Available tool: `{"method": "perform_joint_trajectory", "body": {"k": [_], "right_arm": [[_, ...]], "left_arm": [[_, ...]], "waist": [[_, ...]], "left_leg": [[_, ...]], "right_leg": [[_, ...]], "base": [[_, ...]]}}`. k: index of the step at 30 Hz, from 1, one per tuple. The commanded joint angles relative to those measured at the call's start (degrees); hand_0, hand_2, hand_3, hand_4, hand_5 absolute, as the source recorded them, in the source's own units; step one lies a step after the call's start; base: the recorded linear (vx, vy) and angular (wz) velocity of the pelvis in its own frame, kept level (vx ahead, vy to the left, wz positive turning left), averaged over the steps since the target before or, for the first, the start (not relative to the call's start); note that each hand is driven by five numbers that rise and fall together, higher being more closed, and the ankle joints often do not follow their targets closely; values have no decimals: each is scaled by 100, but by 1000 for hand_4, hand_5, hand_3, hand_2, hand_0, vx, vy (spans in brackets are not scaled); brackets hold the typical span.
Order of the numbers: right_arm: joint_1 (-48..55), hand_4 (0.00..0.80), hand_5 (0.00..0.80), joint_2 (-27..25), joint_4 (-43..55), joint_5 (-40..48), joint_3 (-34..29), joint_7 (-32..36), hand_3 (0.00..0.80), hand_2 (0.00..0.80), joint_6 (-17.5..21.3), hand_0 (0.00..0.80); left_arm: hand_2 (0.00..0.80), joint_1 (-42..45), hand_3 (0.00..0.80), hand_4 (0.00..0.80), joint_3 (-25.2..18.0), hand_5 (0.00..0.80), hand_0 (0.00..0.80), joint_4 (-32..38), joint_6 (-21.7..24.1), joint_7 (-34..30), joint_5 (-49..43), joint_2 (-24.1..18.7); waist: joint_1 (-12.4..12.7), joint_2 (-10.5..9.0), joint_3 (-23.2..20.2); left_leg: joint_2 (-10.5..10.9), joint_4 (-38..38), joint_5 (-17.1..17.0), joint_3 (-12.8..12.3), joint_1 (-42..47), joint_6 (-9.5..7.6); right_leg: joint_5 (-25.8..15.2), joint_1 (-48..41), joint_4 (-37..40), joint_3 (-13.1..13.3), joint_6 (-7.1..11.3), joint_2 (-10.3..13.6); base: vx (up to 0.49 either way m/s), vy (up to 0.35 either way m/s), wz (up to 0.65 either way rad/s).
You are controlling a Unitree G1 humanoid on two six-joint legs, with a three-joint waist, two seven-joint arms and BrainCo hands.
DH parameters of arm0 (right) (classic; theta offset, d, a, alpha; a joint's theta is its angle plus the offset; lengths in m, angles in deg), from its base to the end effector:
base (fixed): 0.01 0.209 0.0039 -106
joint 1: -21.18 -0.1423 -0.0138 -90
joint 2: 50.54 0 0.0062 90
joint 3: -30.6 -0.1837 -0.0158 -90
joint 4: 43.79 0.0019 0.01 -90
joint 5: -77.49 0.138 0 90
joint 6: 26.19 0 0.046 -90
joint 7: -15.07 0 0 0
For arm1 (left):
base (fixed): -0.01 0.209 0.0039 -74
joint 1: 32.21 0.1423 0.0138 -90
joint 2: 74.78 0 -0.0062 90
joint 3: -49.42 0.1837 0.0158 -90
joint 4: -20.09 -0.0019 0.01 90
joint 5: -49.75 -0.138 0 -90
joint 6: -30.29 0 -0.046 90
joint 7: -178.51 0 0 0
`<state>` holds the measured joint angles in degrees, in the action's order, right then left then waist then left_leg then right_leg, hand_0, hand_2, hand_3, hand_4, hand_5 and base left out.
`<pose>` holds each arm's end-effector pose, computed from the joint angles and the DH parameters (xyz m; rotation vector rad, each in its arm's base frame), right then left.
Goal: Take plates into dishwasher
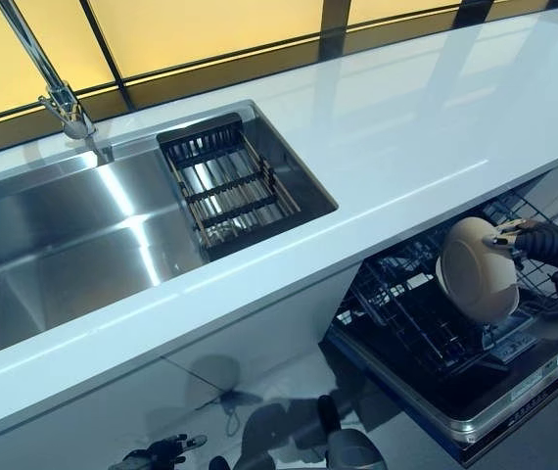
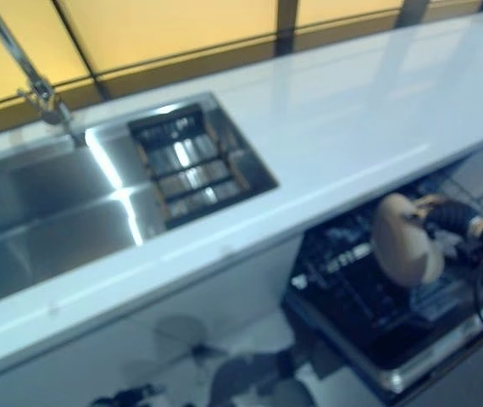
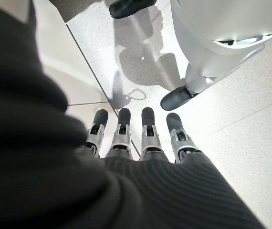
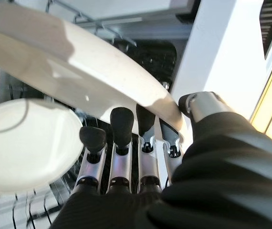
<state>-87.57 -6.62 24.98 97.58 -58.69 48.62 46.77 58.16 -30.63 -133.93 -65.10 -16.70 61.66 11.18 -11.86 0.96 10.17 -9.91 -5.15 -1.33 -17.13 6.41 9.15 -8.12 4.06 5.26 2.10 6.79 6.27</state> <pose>0.2362 -0.3617 0.1743 -0.5433 0.4194 0.1984 0.0840 0.2556 -0.1017 0.0547 1.2327 -0.0603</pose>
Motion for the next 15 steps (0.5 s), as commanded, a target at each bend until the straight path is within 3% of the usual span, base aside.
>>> {"method": "perform_joint_trajectory", "body": {"k": [1,15], "right_arm": [[-170,800,800,293,322,-155,-10,-2,800,800,67,800],[-82,800,800,833,-26,-562,350,-4,800,800,70,800]], "left_arm": [[0,-178,0,0,-121,0,0,-176,12,-34,-128,-269],[0,-238,0,0,-141,0,0,36,-69,-16,3,-249]], "waist": [[-14,-367,-52],[131,-271,71]], "left_leg": [[-68,15,211,192,411,-224],[-58,15,180,326,357,-217]], "right_leg": [[-40,-92,-26,-53,425,400],[-32,-116,-26,-119,416,458]], "base": [[0,0,0],[0,0,0]]}}
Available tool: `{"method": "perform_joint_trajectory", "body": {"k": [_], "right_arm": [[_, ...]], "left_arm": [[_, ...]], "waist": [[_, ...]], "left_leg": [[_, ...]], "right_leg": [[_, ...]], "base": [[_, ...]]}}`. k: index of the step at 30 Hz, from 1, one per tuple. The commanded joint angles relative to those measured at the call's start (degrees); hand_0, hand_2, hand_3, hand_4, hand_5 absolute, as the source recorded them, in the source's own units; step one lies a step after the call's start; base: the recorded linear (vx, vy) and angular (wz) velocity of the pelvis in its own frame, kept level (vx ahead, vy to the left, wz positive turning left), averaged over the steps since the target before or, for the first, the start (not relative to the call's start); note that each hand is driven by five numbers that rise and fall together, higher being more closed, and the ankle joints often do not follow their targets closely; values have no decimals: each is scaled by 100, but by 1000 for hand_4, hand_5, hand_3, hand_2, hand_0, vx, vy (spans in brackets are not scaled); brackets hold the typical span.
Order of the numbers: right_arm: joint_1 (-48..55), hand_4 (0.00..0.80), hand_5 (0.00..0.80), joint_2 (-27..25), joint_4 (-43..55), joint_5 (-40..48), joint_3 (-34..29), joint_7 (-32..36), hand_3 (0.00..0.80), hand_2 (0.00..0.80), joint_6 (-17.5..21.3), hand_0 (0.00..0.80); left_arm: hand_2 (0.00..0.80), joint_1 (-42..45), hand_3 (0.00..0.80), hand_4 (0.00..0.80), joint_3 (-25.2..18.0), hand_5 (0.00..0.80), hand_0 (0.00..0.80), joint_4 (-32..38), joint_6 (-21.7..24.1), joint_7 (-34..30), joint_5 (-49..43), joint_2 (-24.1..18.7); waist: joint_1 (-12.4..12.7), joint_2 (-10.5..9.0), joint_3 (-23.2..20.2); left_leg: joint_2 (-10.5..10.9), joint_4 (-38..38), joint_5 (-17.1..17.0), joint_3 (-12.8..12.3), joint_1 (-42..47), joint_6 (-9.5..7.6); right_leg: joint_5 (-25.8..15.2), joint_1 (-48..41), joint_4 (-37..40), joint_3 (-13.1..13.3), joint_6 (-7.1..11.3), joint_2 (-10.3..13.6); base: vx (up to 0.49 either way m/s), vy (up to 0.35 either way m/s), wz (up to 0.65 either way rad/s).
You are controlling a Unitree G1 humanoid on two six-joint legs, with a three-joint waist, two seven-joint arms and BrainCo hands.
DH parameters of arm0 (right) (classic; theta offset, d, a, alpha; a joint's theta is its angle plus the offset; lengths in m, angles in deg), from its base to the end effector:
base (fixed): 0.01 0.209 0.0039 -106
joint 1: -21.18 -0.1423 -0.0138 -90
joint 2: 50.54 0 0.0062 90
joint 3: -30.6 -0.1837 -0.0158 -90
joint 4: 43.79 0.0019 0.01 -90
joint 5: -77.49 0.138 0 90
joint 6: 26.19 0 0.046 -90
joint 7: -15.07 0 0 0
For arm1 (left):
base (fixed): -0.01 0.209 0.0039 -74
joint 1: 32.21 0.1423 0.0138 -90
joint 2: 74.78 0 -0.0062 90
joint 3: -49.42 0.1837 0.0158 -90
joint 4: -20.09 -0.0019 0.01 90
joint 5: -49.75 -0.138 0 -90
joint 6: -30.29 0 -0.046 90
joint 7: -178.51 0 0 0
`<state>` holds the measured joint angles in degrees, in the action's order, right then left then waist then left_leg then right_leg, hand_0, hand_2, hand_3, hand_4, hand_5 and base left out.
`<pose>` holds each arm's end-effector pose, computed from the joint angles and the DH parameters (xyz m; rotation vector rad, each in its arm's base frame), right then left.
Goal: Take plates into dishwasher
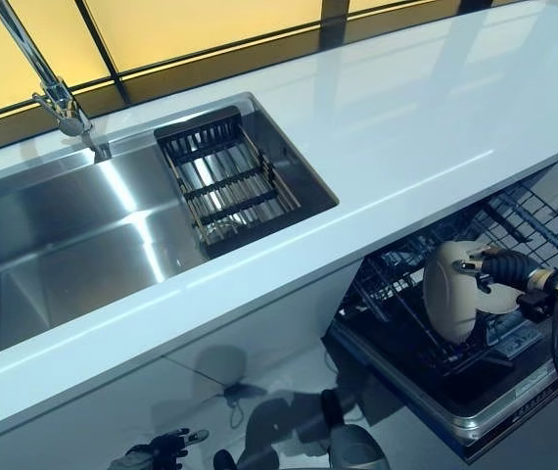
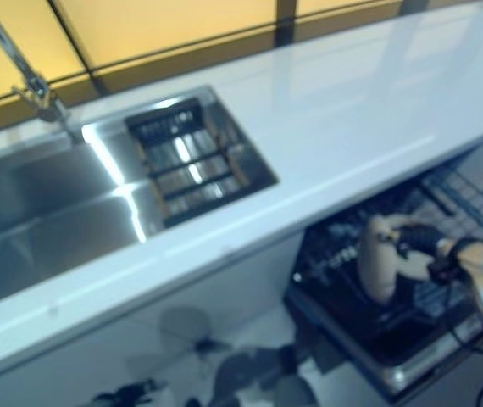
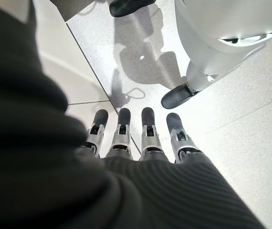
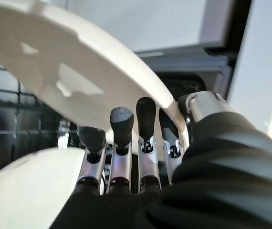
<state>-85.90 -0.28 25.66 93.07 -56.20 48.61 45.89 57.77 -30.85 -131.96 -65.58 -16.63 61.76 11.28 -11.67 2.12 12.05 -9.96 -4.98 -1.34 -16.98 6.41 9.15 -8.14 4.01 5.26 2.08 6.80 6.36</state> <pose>0.2395 -0.3432 0.1381 -0.5244 0.4994 0.2671 0.0920 0.2534 -0.0994 0.0526 1.2002 -0.0688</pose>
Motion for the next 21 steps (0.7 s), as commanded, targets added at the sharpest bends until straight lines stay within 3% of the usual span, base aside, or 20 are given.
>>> {"method": "perform_joint_trajectory", "body": {"k": [1,8,21], "right_arm": [[-225,800,800,226,-149,-129,118,8,800,800,176,800],[-157,800,800,345,-458,-612,274,42,800,800,304,800],[-120,800,800,-111,-1180,-2281,613,-73,800,800,1131,800]], "left_arm": [[0,-201,0,0,-119,0,0,-146,-29,-28,-21,-255],[0,-212,0,0,-110,0,0,-104,-43,-16,-87,-256],[0,-233,0,0,-87,0,0,-15,-34,-33,-170,-311]], "waist": [[124,-379,-110],[187,-357,-78],[268,-329,-22]], "left_leg": [[-51,-2,182,328,358,-218],[-55,-2,169,393,335,-209],[-66,-2,131,472,270,-182]], "right_leg": [[-30,-117,-26,-123,413,451],[-31,-128,-26,-167,421,484],[-28,-130,-26,-207,439,496]], "base": [[0,0,0],[-8,-13,2],[-12,-15,2]]}}
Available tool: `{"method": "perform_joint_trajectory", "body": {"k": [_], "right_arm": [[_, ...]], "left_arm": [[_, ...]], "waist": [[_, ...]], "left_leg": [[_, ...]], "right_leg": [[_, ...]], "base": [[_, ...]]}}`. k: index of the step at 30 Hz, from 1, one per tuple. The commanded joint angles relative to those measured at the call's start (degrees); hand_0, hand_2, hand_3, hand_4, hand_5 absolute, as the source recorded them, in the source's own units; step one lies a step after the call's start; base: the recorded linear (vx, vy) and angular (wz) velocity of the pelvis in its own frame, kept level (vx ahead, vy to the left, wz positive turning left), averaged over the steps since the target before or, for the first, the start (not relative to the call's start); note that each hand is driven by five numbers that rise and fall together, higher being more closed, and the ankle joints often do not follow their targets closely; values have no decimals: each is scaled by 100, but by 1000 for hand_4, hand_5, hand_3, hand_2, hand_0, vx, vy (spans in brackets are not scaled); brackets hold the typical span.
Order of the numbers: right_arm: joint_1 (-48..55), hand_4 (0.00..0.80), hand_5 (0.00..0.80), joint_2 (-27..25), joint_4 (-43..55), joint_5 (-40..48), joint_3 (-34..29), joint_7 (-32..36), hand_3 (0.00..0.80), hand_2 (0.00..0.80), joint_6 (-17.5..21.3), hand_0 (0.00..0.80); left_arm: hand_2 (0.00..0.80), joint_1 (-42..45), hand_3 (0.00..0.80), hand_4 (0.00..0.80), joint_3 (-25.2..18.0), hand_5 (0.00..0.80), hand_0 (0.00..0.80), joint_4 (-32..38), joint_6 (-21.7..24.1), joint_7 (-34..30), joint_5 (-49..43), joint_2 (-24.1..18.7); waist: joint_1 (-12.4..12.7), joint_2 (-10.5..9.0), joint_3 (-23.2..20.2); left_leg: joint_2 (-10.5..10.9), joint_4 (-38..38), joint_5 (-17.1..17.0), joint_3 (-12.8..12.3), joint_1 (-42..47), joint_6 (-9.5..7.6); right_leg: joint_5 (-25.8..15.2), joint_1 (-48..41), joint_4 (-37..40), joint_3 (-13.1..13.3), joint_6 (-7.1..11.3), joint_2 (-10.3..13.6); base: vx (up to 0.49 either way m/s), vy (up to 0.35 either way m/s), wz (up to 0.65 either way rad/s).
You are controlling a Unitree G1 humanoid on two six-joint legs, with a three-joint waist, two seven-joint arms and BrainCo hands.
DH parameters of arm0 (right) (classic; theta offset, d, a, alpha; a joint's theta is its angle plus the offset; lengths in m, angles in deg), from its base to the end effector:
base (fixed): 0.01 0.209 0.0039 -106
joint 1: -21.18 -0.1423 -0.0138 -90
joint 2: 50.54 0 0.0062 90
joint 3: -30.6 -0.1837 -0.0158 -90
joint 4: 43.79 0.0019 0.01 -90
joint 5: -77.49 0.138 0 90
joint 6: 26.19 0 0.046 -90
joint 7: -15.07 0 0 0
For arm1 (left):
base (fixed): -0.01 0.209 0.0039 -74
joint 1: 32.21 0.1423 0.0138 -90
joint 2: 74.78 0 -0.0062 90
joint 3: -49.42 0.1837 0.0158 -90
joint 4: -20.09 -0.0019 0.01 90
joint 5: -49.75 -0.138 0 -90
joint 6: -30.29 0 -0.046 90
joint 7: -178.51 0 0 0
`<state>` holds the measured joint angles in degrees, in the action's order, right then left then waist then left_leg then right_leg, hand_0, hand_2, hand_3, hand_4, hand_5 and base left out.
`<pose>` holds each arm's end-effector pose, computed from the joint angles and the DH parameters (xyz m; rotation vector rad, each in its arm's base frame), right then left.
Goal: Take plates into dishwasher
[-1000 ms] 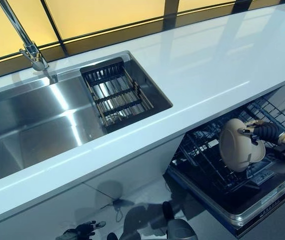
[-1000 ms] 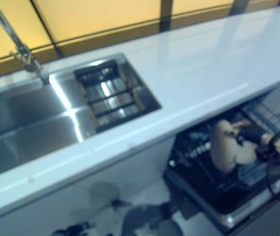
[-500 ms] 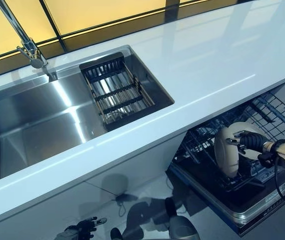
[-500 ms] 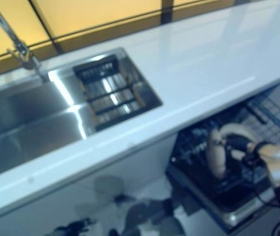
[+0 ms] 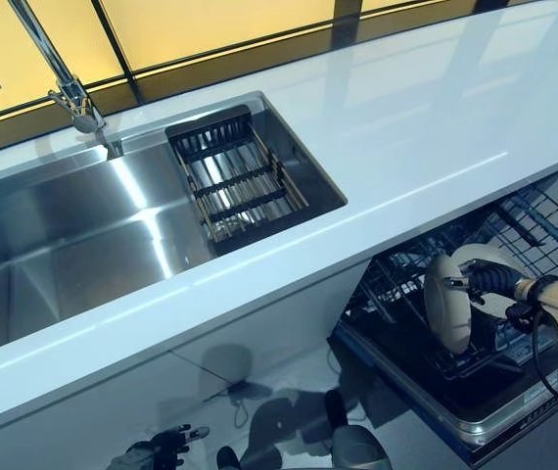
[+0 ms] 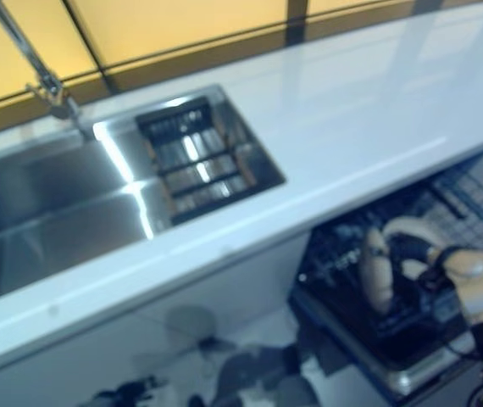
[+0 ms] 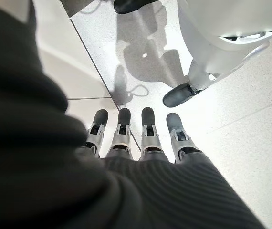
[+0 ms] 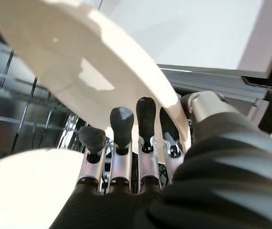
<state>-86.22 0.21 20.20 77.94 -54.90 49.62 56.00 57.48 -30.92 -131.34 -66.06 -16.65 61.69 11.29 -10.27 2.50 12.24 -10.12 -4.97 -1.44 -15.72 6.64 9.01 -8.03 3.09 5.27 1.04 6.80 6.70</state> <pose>0.2390 -0.3492 0.1315 -0.7986 0.5327 0.2828 0.0953 0.2528 -0.0985 0.0530 1.1932 -0.0723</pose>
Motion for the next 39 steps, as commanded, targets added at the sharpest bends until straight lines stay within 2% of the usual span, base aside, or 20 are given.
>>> {"method": "perform_joint_trajectory", "body": {"k": [1,5,10,14,21,35,39], "right_arm": [[-85,800,800,-277,-658,-989,514,-196,800,800,224,800],[-68,800,800,-538,-667,-1699,653,-382,800,800,428,800],[-122,800,800,-786,-671,-2276,720,-550,800,800,469,800],[-110,800,800,-967,-690,-2511,756,-653,800,800,480,800],[-125,800,800,-1187,-688,-2914,797,-914,800,800,833,800],[-105,800,800,-483,-642,-2700,900,-1085,800,800,341,800],[-187,800,800,-269,-798,-2612,962,-1166,800,800,346,800]], "left_arm": [[0,-208,0,0,-69,0,0,-51,-1,-24,-173,-325],[0,-192,0,0,-57,0,0,-42,28,-20,-218,-333],[0,-203,0,0,-45,0,0,-44,52,-13,-255,-337],[0,-206,0,0,-20,0,0,-30,44,33,-237,-348],[0,-195,0,0,-25,0,0,-43,47,47,-291,-374],[0,-240,0,0,-10,0,0,-7,-36,32,-290,-343],[0,-268,0,0,-3,0,0,-20,-67,9,-280,-322]], "waist": [[134,-375,-32],[143,-408,-30],[152,-440,-29],[161,-468,-43],[197,-500,-52],[283,-416,-27],[299,-369,-14]], "left_leg": [[-54,-3,137,355,239,-166],[-70,-3,119,353,219,-160],[-84,-3,113,363,197,-155],[-95,-3,113,358,174,-153],[-105,-3,117,387,135,-159],[-86,-3,111,469,85,-180],[-82,-3,104,484,86,-180]], "right_leg": [[-41,-36,-27,-111,445,466],[-43,-35,-27,-114,454,455],[-37,-28,-27,-113,462,438],[-28,-16,-27,-118,470,429],[-17,4,-27,-125,476,413],[-10,0,-27,-192,471,448],[-11,-6,-27,-201,461,463]], "base": [[-31,-35,0],[-17,-25,2],[0,0,0],[0,0,0],[0,0,0],[0,-6,3],[0,0,0]]}}
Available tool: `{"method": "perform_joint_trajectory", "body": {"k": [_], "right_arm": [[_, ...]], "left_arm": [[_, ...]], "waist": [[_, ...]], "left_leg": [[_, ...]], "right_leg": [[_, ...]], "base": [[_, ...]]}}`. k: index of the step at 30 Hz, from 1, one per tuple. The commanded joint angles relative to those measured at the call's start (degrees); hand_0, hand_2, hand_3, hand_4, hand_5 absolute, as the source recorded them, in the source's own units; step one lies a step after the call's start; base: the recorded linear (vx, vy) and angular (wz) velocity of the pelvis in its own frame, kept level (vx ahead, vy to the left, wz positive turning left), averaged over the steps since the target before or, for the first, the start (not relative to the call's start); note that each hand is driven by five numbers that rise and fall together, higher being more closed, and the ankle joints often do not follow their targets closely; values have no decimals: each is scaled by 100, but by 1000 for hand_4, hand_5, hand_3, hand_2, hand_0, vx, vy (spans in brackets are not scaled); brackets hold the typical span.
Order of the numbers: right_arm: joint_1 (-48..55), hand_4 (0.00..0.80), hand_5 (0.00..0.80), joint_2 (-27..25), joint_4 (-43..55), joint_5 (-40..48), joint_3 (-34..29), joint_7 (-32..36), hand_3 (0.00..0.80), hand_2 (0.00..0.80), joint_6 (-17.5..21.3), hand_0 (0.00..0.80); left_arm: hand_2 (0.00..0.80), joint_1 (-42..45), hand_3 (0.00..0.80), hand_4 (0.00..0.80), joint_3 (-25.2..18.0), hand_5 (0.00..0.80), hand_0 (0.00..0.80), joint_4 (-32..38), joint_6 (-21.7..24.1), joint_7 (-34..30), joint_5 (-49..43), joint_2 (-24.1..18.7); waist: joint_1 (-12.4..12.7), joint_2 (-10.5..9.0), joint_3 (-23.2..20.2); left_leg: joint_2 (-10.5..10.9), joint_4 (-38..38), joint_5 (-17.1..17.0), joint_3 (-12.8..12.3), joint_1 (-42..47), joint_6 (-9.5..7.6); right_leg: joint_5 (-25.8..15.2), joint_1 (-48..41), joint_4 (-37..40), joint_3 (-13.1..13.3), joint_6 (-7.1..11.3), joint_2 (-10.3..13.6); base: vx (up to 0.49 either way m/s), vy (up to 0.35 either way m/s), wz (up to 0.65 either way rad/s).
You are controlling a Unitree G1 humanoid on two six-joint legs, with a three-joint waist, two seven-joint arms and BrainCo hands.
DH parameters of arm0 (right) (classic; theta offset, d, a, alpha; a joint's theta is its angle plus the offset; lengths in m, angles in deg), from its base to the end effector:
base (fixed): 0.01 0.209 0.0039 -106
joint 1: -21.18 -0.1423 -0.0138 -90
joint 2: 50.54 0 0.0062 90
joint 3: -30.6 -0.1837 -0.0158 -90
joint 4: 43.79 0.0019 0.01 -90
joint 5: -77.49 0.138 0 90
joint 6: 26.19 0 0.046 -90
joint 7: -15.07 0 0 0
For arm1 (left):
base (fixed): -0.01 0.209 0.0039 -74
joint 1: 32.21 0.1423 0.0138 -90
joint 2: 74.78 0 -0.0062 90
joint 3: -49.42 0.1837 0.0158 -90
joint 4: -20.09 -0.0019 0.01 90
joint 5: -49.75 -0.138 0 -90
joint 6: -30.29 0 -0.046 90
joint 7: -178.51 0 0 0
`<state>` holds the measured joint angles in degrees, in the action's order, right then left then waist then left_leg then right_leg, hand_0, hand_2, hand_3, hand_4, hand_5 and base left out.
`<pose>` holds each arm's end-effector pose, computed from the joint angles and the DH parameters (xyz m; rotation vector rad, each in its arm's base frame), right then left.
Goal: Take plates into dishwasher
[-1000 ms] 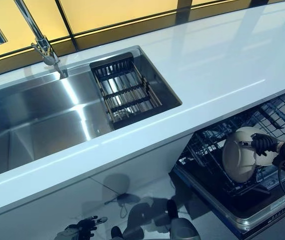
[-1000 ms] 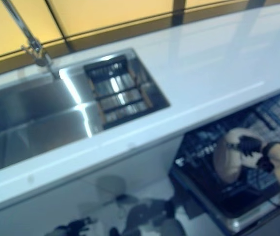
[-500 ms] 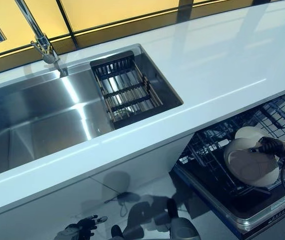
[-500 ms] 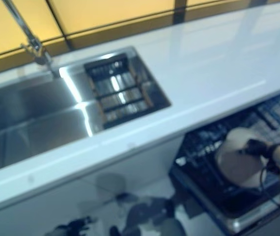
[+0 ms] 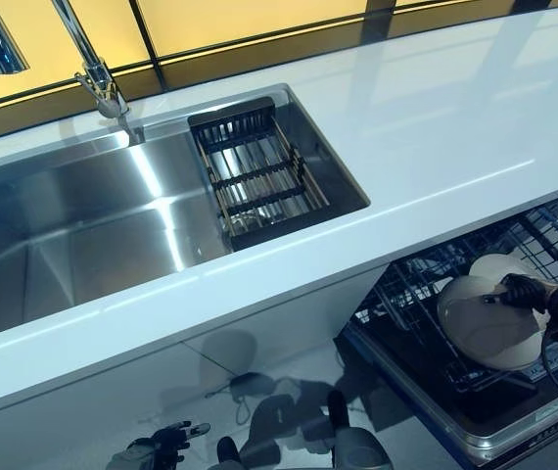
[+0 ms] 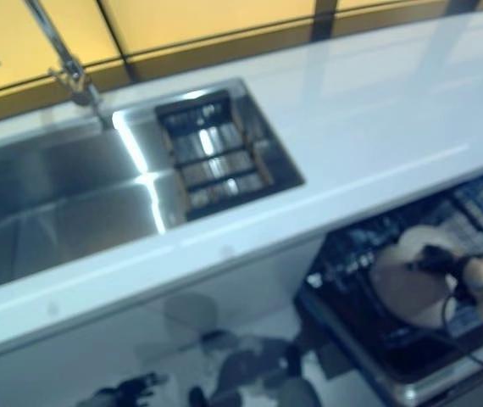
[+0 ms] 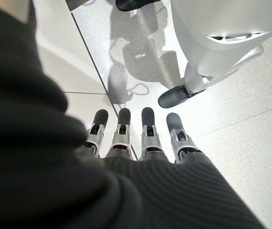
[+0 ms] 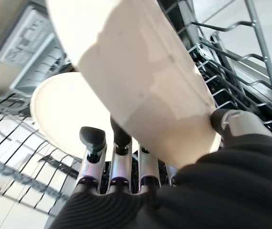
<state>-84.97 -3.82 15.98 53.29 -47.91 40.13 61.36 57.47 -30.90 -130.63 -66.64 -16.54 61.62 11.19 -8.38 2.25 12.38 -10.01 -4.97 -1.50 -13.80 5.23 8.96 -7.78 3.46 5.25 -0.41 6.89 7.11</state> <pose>0.2300 -0.3589 0.1208 -1.3502 0.6832 0.2136 0.0970 0.2528 -0.0977 0.0561 1.1916 -0.0732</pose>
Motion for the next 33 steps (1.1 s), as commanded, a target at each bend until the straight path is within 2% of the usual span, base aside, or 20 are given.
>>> {"method": "perform_joint_trajectory", "body": {"k": [1,5,7,14,19,24,25,26,33], "right_arm": [[-363,800,800,193,-396,-127,310,-217,800,800,-222,800],[-458,800,800,343,-493,88,350,-341,800,800,-241,800],[-552,800,800,433,-514,486,317,-477,800,800,-298,800],[-701,800,800,642,-388,1108,120,-594,800,800,-596,800],[-808,800,800,756,-471,1026,136,-475,800,800,-745,800],[-891,794,794,826,-665,1378,138,-383,794,794,-878,794],[-900,420,420,877,-732,1459,126,-387,420,420,-895,420],[-910,0,0,884,-778,1575,103,-392,0,0,-910,0],[-1008,0,0,854,-776,1912,-33,-522,0,0,-914,0]], "left_arm": [[0,-270,0,0,16,0,0,-82,-21,0,-257,-307],[0,-290,0,0,22,0,0,-85,-59,-5,-272,-285],[0,-313,0,0,29,0,0,-107,-64,-35,-280,-285],[0,-317,0,0,32,0,0,-141,-96,-69,-237,-234],[0,-347,0,0,74,0,0,-144,-152,-29,-166,-172],[0,-375,0,0,75,0,0,-185,-200,-5,-148,-145],[0,-393,0,0,79,0,0,-199,-225,5,-145,-135],[0,-402,0,0,72,0,0,-192,-242,-1,-152,-138],[0,-425,0,0,56,0,0,-255,-211,4,-92,-145]], "waist": [[123,-328,-22],[145,-293,-18],[156,-269,-21],[124,-248,-72],[122,-259,-103],[129,-261,-110],[132,-260,-117],[135,-258,-111],[104,-263,-89]], "left_leg": [[-87,-3,111,297,229,-180],[-78,-3,106,305,229,-187],[-71,-3,109,316,230,-189],[-45,-3,129,300,261,-203],[-47,-3,143,280,285,-203],[-61,-3,144,257,318,-202],[-60,-3,145,260,319,-201],[-60,-3,145,259,320,-201],[-42,-3,150,233,350,-206]], "right_leg": [[-35,-47,-25,-60,450,425],[-32,-66,-25,-62,444,437],[-27,-74,-25,-68,440,445],[-13,-91,-25,-19,425,439],[-2,-102,-25,12,420,428],[0,-123,-25,30,413,431],[-1,-121,-25,32,411,431],[-3,-122,-25,33,410,436],[-11,-141,-25,77,404,437]], "base": [[0,0,0],[0,3,1],[0,0,0],[7,12,0],[7,3,0],[0,0,0],[0,0,0],[0,0,0],[0,0,0]]}}
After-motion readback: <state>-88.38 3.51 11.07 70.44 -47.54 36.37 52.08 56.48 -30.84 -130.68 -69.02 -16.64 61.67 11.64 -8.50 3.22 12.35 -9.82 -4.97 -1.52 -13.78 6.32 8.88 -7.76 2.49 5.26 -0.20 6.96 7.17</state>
